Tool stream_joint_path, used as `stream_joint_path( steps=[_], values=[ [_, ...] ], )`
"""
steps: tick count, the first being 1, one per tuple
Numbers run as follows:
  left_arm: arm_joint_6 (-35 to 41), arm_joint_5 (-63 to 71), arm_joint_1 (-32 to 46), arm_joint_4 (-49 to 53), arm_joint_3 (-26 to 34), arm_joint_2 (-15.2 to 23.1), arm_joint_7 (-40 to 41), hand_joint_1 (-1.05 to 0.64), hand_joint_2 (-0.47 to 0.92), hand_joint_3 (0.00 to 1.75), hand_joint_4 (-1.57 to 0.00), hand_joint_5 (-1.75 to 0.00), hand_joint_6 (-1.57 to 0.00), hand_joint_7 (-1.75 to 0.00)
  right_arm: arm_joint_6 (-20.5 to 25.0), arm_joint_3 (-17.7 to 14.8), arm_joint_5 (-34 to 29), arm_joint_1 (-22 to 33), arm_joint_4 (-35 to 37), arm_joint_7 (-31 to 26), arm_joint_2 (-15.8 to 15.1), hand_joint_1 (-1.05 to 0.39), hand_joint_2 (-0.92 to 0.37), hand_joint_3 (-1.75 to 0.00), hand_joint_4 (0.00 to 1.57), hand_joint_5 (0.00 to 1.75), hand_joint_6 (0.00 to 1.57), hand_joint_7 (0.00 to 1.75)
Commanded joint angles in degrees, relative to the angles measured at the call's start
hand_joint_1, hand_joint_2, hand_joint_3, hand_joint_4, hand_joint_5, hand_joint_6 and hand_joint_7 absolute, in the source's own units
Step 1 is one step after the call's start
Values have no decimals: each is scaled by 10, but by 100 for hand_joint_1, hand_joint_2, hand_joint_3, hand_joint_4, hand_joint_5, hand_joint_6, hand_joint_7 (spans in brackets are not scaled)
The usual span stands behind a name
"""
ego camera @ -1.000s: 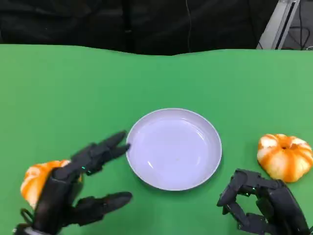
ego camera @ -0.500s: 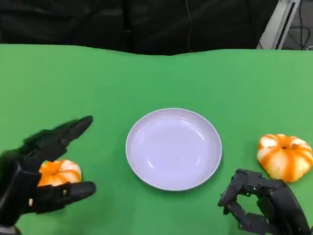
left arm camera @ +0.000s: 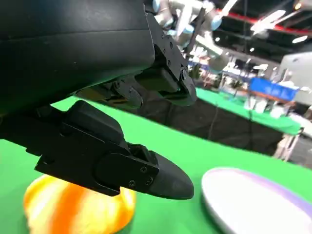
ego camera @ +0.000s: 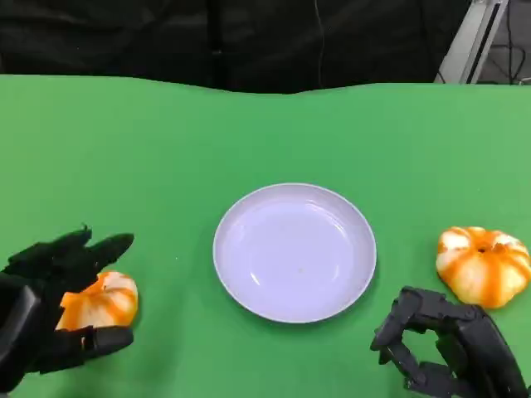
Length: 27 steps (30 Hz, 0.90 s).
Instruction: Grasp the bread from the table and place it into the plate.
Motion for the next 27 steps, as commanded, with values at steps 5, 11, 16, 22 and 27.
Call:
stream_joint_path(
  steps=[5, 11, 16, 22, 27],
  values=[
    [27, -16, -27, 95, -57, 40, 29, -95, 92, 18, -47, 0, -50, 0, -6, -9, 10, 4, -2, 2, -10, -20, -72, -75, 76, 156, 79, 127],
    [26, -29, -56, 163, -90, 54, 47, -97, 92, 17, -45, 0, -44, 0, -15, -12, 4, 1, 4, 1, -11, -21, -71, -77, 78, 154, 79, 126],
    [25, -38, -81, 219, -117, 57, 60, -95, 92, 17, -45, 0, -43, 0, -12, -14, 3, 2, 1, 1, -12, -22, -70, -79, 78, 153, 80, 126],
    [27, -45, -96, 248, -141, 63, 72, -92, 92, 17, -46, -1, -44, 0, -13, -14, 3, 3, 1, 2, -12, -21, -69, -80, 78, 154, 79, 126],
    [56, -41, -108, 251, -161, 63, 61, -87, 92, 17, -52, -3, -46, -1, -12, -14, 2, 3, 2, 2, -12, -20, -70, -80, 77, 154, 79, 127]
  ],
)
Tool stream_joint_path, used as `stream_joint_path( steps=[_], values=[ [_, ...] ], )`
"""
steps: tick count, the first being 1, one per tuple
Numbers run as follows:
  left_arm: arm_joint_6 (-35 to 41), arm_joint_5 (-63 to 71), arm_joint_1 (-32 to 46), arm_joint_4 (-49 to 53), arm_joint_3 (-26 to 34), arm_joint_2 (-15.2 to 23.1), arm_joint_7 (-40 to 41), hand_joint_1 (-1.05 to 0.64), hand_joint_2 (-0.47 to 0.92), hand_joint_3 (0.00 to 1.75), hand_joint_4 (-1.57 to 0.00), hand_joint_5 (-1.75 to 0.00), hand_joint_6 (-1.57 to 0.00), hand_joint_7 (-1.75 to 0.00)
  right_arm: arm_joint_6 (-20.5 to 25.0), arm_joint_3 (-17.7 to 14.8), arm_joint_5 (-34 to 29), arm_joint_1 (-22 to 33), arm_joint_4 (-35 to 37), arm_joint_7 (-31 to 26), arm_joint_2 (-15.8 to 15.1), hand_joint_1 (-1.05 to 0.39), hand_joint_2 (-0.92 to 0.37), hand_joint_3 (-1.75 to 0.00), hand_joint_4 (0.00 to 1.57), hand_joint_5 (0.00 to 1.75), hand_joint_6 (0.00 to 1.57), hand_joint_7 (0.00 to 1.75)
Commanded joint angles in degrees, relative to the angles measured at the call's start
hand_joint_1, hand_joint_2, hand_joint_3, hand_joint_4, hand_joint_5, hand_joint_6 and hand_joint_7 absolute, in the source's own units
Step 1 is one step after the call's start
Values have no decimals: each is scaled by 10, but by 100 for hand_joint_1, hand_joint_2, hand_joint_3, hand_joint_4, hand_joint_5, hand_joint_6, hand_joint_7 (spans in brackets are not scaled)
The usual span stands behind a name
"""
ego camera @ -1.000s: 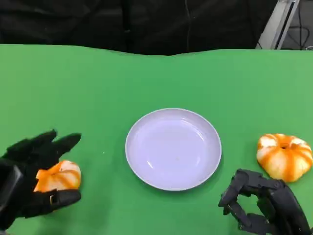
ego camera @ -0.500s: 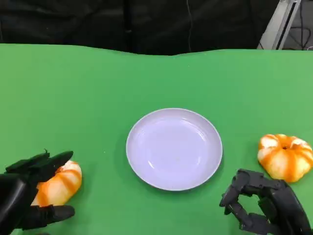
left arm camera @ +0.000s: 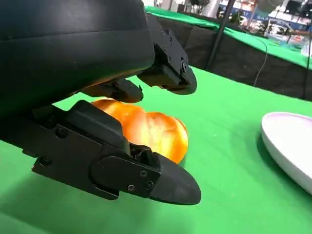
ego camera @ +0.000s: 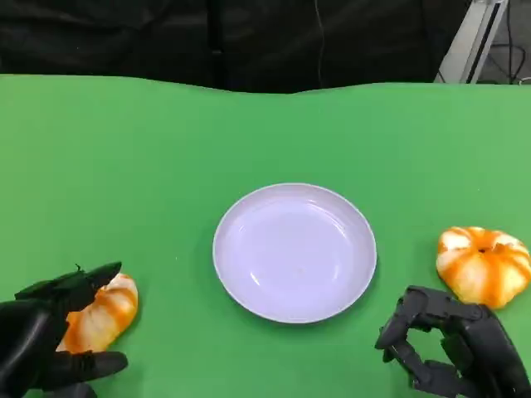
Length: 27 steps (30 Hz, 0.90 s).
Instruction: Grasp the bread from the table and place it into the plate.
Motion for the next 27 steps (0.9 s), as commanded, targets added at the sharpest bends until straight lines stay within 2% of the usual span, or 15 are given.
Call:
stream_joint_path(
  steps=[1, 18, 20, 23, 24, 27],
  values=[
    [25, -3, -13, 7, -16, 16, -3, -87, 92, 20, -52, -2, -46, -1, -5, -5, 4, 2, 1, 1, -10, -20, -70, -80, 77, 154, 78, 127],
    [67, -7, -70, 74, -80, 27, -5, -83, 92, 27, -60, -2, -54, -2, 1, -4, 0, 7, -11, -4, -8, -20, -71, -78, 77, 154, 79, 127],
    [67, -8, -71, 76, -83, 27, -7, -68, 92, 18, -60, -1, -54, -1, 0, -4, 2, 7, -11, -3, -8, -19, -71, -78, 77, 154, 79, 127],
    [65, -15, -69, 74, -87, 29, -13, -62, 92, 14, -60, -1, -55, -1, -2, -4, 2, 6, -9, -3, -8, -19, -71, -78, 77, 154, 79, 127],
    [64, -19, -67, 71, -87, 29, -18, -40, 87, 10, -59, -1, -55, -1, -3, -5, 1, 6, -8, -3, -9, -19, -71, -79, 77, 155, 79, 127],
    [64, -29, -62, 60, -91, 33, -36, -25, 87, 8, -58, 0, -55, 0, -4, -5, 2, 4, -5, -2, -9, -20, -71, -79, 76, 155, 78, 127]
  ],
)
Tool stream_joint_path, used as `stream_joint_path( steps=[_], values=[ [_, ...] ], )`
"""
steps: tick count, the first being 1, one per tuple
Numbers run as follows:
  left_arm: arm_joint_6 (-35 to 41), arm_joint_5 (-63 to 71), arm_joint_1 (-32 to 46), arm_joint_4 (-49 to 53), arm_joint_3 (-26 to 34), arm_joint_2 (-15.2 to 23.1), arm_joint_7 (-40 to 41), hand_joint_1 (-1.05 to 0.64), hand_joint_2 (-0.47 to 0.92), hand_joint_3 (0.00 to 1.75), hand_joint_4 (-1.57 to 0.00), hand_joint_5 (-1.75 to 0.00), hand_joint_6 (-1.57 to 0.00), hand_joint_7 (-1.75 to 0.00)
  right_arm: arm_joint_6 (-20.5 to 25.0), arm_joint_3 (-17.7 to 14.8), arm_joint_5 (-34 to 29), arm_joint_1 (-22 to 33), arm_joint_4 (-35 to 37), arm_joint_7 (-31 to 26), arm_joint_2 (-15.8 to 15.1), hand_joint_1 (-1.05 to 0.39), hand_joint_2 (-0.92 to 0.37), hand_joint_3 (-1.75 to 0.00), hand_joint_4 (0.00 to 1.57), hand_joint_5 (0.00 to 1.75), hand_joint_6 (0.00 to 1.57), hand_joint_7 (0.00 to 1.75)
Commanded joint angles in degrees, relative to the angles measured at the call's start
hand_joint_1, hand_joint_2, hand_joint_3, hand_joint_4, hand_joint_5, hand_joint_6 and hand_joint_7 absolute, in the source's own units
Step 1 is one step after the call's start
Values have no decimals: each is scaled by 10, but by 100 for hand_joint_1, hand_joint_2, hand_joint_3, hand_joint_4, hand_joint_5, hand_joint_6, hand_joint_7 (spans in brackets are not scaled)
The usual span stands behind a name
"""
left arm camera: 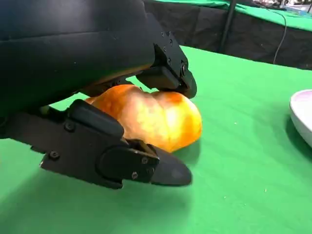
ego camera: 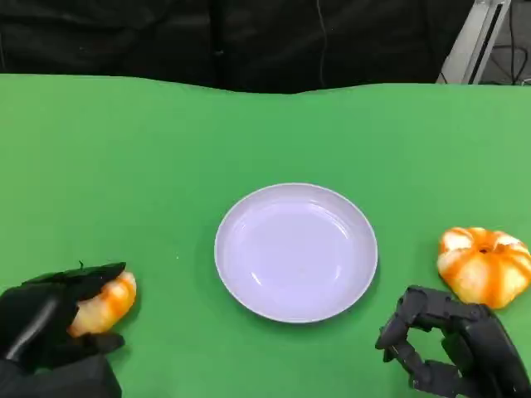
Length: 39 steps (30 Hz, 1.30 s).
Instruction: Grasp the bread from the table and place it into the plate.
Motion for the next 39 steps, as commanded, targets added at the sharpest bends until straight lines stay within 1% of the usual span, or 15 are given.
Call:
stream_joint_path(
  steps=[1, 11, 15, 16, 17, 18, 19, 20, 21, 22, 23, 24, 30, 35, 39],
  values=[
    [6, -10, 12, -10, -6, 19, -33, -23, 87, 7, -58, 0, -55, 0, -3, -5, 4, 3, -1, -1, -9, -20, -71, -78, 76, 155, 78, 128],
    [28, -20, 29, -54, -9, 31, -76, -28, 88, 1, -56, 0, -57, -1, -2, -4, 4, 2, -2, -2, -7, -19, -71, -79, 77, 155, 79, 127],
    [51, -28, 40, -77, -4, 30, -87, -24, 86, 0, -62, -3, -66, -4, -1, -4, 4, 4, -4, -2, -7, -19, -70, -79, 77, 154, 79, 127],
    [55, -20, 42, -80, -4, 28, -66, -22, 85, 0, -61, -20, -71, -7, -1, -4, 7, 4, -4, 0, -7, -19, -70, -79, 77, 154, 79, 127],
    [58, -13, 44, -82, -3, 26, -48, -17, 84, 0, -48, -69, -78, -17, -1, -3, 8, 4, -4, 1, -7, -19, -70, -79, 77, 154, 79, 126],
    [60, -9, 46, -84, -3, 24, -34, -13, 83, 0, -36, -117, -72, -53, -1, -3, 7, 4, -4, 1, -7, -19, -70, -79, 77, 154, 79, 126],
    [60, -9, 46, -83, -1, 20, -21, -12, 83, 0, -32, -139, -63, -82, 1, -4, 6, 4, -5, 0, -7, -19, -70, -79, 77, 154, 79, 126],
    [60, -10, 46, -82, 0, 18, -13, -9, 82, 0, -35, -156, -56, -119, 3, -4, 5, 5, -7, -2, -7, -19, -70, -79, 77, 153, 79, 126],
    [58, -9, 46, -79, -1, 16, -2, -7, 81, 0, -38, -167, -50, -148, 2, -4, 6, 4, -6, -2, -7, -20, -70, -79, 77, 153, 79, 126],
    [56, -9, 45, -77, -1, 15, 5, -6, 81, 0, -42, -171, -48, -161, 2, -4, 6, 4, -5, -1, -7, -20, -70, -79, 77, 153, 79, 126],
    [51, -5, 45, -73, -4, 15, 19, -6, 81, 0, -44, -173, -48, -168, -1, -4, 7, 3, -2, 0, -7, -20, -70, -79, 77, 153, 79, 126],
    [47, -3, 44, -69, -5, 14, 28, -7, 79, 1, -51, -174, -50, -172, -1, -4, 7, 2, -2, 0, -7, -20, -70, -79, 77, 153, 79, 126],
    [43, 4, 46, -60, -8, 6, 59, -8, 77, 0, -61, -175, -51, -175, 1, -3, 4, 2, -4, -2, -6, -20, -70, -79, 77, 155, 79, 127],
    [33, 14, 45, -60, -9, 3, 103, -6, 77, 0, -63, -175, -51, -175, -3, -3, 5, 0, -1, -1, -5, -20, -70, -79, 76, 156, 79, 127],
    [23, 36, 48, -83, -11, 12, 144, -9, 78, 1, -64, -175, -52, -175, -1, -2, 2, 0, -1, -4, -3, -20, -70, -80, 76, 157, 79, 128]
  ],
)
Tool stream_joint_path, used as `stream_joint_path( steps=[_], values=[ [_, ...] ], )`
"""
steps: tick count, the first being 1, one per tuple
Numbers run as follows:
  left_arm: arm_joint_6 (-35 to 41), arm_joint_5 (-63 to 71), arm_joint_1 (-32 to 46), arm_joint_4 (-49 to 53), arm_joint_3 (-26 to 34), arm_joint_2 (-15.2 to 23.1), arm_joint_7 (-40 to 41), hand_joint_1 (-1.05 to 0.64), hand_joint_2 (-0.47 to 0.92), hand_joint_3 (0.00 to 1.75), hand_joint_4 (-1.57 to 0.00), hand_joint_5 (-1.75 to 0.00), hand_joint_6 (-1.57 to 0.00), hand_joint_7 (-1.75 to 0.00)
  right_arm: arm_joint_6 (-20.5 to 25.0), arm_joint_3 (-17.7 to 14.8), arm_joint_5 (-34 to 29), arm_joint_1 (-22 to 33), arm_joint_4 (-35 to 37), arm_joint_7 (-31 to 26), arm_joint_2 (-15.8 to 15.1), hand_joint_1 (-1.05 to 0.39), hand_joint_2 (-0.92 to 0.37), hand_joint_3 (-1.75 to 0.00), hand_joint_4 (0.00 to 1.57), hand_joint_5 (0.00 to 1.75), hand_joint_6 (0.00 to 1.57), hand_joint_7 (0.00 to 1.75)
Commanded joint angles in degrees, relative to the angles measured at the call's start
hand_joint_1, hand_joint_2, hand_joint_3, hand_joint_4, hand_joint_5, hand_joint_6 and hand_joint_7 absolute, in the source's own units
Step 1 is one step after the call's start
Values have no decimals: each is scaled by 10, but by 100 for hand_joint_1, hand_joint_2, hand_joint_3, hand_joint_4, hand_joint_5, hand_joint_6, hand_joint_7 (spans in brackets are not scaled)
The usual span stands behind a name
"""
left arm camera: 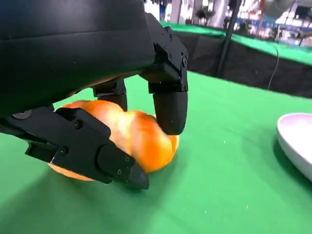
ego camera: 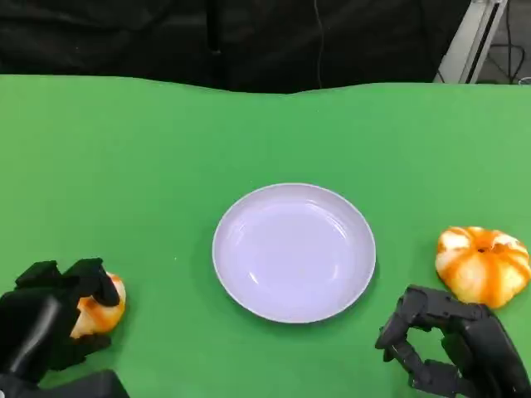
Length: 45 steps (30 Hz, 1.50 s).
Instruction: Grasp the bread from the table and place it into the plate.
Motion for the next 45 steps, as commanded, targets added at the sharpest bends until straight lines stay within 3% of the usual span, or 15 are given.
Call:
stream_joint_path(
  steps=[1, 9, 16, 19, 26, 38, 45],
  values=[
    [-7, 20, 13, -34, 3, 18, 38, -10, 79, 1, -63, -175, -52, -175, -2, -3, 2, 0, -1, -4, -3, -20, -70, -80, 76, 157, 78, 128],
    [27, 29, 63, -186, 29, 25, 14, -13, 80, 2, -61, -175, -51, -175, -2, -2, 6, -4, 3, -2, 0, -19, -70, -79, 75, 158, 78, 128],
    [42, 29, 75, -215, 36, 22, -3, -13, 80, 1, -61, -175, -51, -175, -3, -2, 6, -5, 4, -2, 0, -19, -70, -79, 74, 159, 77, 129],
    [36, 41, 87, -301, 36, 20, -13, -8, 77, 1, -65, -175, -54, -175, -1, -2, 1, -5, 7, -4, -1, -20, -70, -79, 75, 158, 78, 129],
    [49, 53, 72, -383, 23, -9, -62, -5, 76, 0, -68, -175, -56, -175, 4, 0, 0, -8, 11, -4, 0, -21, -70, -78, 76, 156, 79, 128],
    [38, 42, 18, -367, 4, -57, -104, -8, 77, 1, -66, -175, -56, -175, -7, 2, -9, -12, 17, -11, 4, -21, -69, -79, 76, 155, 78, 128],
    [5, 35, -39, -297, -30, -98, -103, -6, 74, 0, -65, -175, -53, -175, -5, 3, -9, -13, 21, -9, 4, -21, -69, -79, 75, 156, 78, 129]
  ],
)
